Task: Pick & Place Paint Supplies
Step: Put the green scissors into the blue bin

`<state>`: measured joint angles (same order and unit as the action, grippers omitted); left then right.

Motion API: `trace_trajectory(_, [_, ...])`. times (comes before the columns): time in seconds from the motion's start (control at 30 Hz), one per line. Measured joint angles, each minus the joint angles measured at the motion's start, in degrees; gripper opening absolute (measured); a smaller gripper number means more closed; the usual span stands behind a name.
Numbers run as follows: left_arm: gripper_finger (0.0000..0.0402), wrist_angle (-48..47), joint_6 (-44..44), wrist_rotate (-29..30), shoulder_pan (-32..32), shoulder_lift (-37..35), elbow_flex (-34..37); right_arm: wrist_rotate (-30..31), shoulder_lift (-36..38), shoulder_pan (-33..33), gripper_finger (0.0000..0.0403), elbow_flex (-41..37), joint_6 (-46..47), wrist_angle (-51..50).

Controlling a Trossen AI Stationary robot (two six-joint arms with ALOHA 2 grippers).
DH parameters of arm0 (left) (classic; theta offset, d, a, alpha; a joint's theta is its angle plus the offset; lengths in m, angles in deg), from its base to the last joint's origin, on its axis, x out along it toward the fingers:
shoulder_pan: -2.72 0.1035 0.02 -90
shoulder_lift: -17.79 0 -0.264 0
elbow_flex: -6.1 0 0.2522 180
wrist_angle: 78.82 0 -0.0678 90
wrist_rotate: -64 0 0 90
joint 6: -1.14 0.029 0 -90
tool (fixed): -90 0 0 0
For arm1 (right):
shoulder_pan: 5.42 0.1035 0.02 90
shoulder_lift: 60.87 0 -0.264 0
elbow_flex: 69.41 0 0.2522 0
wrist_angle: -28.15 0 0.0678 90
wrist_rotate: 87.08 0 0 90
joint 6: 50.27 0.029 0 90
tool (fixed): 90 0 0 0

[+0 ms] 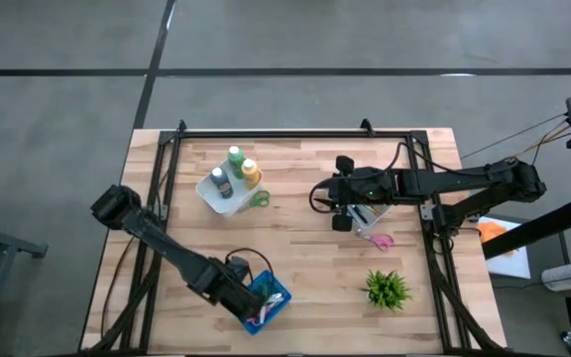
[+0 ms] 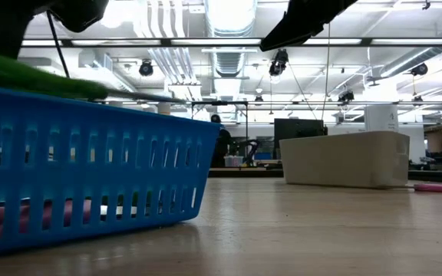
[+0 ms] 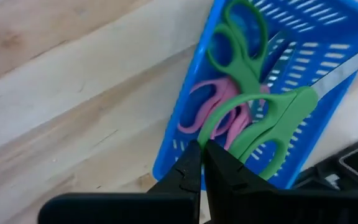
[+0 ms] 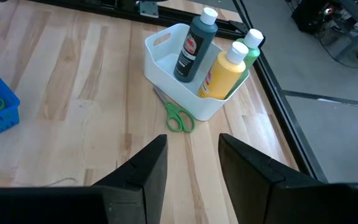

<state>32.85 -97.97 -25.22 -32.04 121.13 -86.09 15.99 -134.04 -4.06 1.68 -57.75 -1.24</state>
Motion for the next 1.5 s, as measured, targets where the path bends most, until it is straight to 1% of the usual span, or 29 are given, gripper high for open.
trace_trajectory(0.2, [0.0005,-1.2,-5.7,-0.4,-0.4,0.8,1.4,0.0,0.0,0.0,0.0143,0.0,0.0,0.0])
trace_trajectory(0.43, [0.0005,-0.8,-6.7,-0.4,0.0,0.9,1.8,0.0,0.0,0.0,0.0143,0.0,0.0,0.0])
trace_trajectory(0.53, [0.0005,1.0,-7.9,-0.4,0.0,1.4,1.9,0.0,0.0,0.0,0.0143,0.0,0.0,0.0])
trace_trajectory(0.67, [0.0005,4.5,-9.2,-3.7,0.0,2.8,1.9,0.0,0.0,0.0,0.0143,0.0,0.0,0.0])
trace_trajectory(0.8, [0.0005,6.1,-9.2,-6.5,0.0,4.4,1.9,0.0,0.0,0.0,0.0143,0.0,0.0,0.0])
trace_trajectory(1.07, [0.0006,5.7,-9.1,-7.5,0.5,5.2,1.9,0.0,0.0,0.0,0.0143,0.0,0.0,0.0])
trace_trajectory(1.17, [0.0017,5.7,-8.9,-7.4,0.5,5.1,1.9,0.0,0.0,0.0,0.0143,0.0,0.0,0.0])
trace_trajectory(1.33, [0.0059,5.7,-8.6,-7.2,0.7,5.0,1.9,0.0,0.0,0.0,0.0143,0.0,0.0,0.0])
trace_trajectory(1.5, [0.0069,5.8,-7.6,-7.2,1.0,4.9,1.9,0.0,0.0,0.0,0.0143,0.0,0.0,0.0])
